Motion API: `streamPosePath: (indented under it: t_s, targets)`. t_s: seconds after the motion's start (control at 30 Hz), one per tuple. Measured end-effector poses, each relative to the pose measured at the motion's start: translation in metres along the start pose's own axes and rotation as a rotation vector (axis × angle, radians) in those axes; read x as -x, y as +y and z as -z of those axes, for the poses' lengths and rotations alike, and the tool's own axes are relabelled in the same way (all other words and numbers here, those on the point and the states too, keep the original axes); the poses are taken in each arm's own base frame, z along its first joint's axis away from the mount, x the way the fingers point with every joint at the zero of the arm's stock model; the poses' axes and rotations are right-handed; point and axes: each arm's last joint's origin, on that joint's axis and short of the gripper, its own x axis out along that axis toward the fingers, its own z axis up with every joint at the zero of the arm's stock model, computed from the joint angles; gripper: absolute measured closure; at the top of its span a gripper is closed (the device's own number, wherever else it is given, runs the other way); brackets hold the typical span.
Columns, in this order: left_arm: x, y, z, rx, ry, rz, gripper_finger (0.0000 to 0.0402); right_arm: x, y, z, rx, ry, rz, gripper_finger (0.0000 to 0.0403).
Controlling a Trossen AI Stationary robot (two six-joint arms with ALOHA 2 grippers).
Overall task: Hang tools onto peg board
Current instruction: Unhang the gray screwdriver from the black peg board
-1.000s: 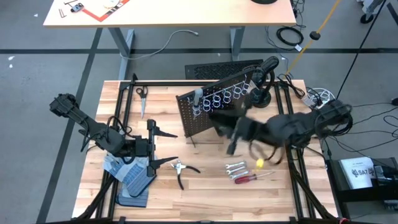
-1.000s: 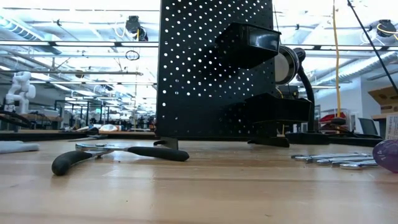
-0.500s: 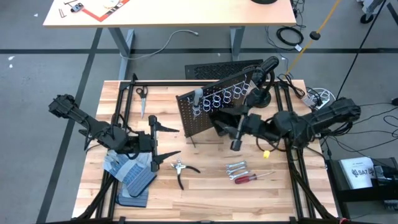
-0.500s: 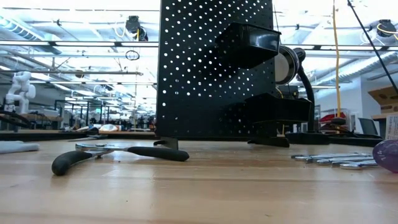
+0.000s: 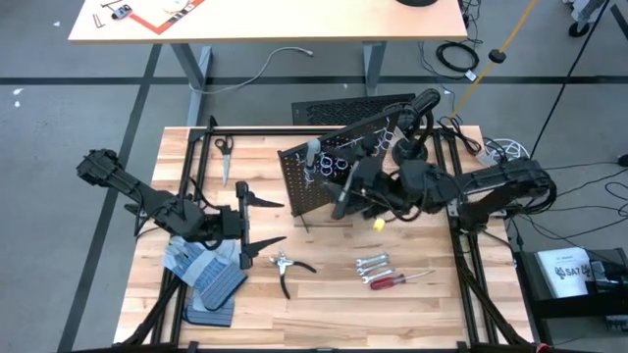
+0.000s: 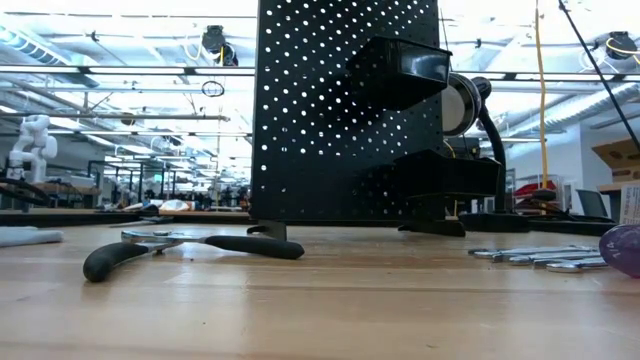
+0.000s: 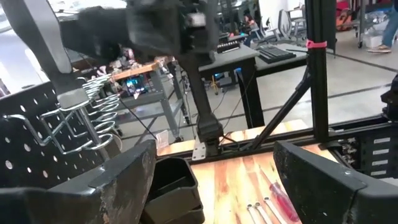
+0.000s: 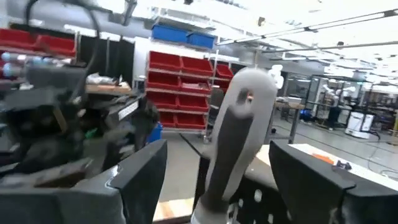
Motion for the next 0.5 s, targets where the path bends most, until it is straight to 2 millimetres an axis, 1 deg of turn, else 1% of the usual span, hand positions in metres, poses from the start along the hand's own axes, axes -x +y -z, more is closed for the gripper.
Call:
streamPosePath:
  t_s: [0.1,0.2,0.3,0.5]
  targets:
    - [0.0,0.0,0.0,0.001,-0.001,0.0,0.0068,-0.01,-0.002,-0.005,-0.026,-0.01,-0.004,0.0134]
    - [0.0,0.0,0.0,0.001,0.0,0.0,0.0068,-0.018,-0.001,-0.005,-0.064,-0.009,-0.06,0.014]
    - [0.0,0.0,0.0,0.0,0.001,0.001,0.0068,-0.024,-0.003,-0.004,-0.085,-0.007,-0.055,0.015]
    - [0.0,0.0,0.0,0.0,-0.002,0.007,0.0068,-0.029,-0.014,-0.004,-0.105,-0.013,-0.018,0.0192]
